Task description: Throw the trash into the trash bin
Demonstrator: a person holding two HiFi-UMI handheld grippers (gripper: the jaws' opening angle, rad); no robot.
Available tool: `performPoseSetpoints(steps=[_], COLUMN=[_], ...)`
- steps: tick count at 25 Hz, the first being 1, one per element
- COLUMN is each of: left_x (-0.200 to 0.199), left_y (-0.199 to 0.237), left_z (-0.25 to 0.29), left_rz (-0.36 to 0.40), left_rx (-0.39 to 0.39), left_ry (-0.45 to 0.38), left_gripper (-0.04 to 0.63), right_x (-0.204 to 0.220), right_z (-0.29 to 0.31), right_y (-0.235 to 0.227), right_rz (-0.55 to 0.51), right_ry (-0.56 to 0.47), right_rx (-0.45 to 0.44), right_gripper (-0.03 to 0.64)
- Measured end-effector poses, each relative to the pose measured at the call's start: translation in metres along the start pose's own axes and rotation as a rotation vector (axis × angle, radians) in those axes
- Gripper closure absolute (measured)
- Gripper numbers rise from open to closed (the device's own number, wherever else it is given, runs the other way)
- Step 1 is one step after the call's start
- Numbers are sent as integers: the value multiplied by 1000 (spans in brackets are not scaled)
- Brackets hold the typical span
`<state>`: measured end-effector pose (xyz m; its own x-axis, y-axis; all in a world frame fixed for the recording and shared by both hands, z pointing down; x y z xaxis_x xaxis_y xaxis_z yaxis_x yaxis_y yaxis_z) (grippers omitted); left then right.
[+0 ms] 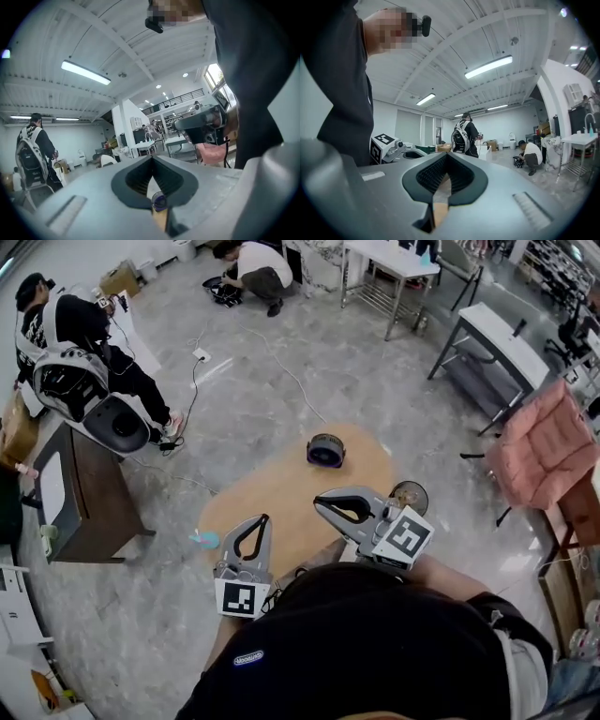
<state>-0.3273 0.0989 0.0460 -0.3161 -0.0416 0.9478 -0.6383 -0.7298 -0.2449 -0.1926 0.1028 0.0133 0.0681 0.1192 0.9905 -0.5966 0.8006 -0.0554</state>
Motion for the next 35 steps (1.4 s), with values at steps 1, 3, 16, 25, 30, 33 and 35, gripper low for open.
performPoseSetpoints(steps=[1, 3, 16, 25, 30, 33, 35], left_x=[-5, -16, -25, -9, -11, -11, -8], left_y=[-3, -4, -1, 15, 28, 31, 31], left_z=[1, 6, 14, -4, -9, -16, -24], left_rz=[-4, 1, 7, -62, -85, -91, -99], left_rx=[3, 4, -25, -48, -60, -63, -63], left_ry=[1, -12, 0, -2, -43, -59, -63], left_gripper=[594, 594, 594, 594, 594, 594, 594], right_x=[-4, -18, -13, -3, -8, -14, -14], right_z=[-3, -7, -30, -18, -6, 1, 10], right_y=[0, -7, -23, -14, -11, -5, 3], right_rz=[-2, -15, 10, 61, 61, 77, 51], right_ry=[-16, -49, -71, -71, -122, -161, -155], right_rx=[8, 23, 59, 61, 41, 18, 8], right_gripper=[586, 586, 586, 586, 586, 586, 586])
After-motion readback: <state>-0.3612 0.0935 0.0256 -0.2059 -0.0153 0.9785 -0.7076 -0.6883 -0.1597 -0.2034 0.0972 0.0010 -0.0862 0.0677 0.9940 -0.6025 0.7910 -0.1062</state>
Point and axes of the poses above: the fingertips, and each gripper's own axes: z forward along the fingers, y to its left, x out of its underside, the point moved 3 cm from there along -z, backward along the fingers, and after that the axes turned 4 degrees about y, right-handed, at the moved point
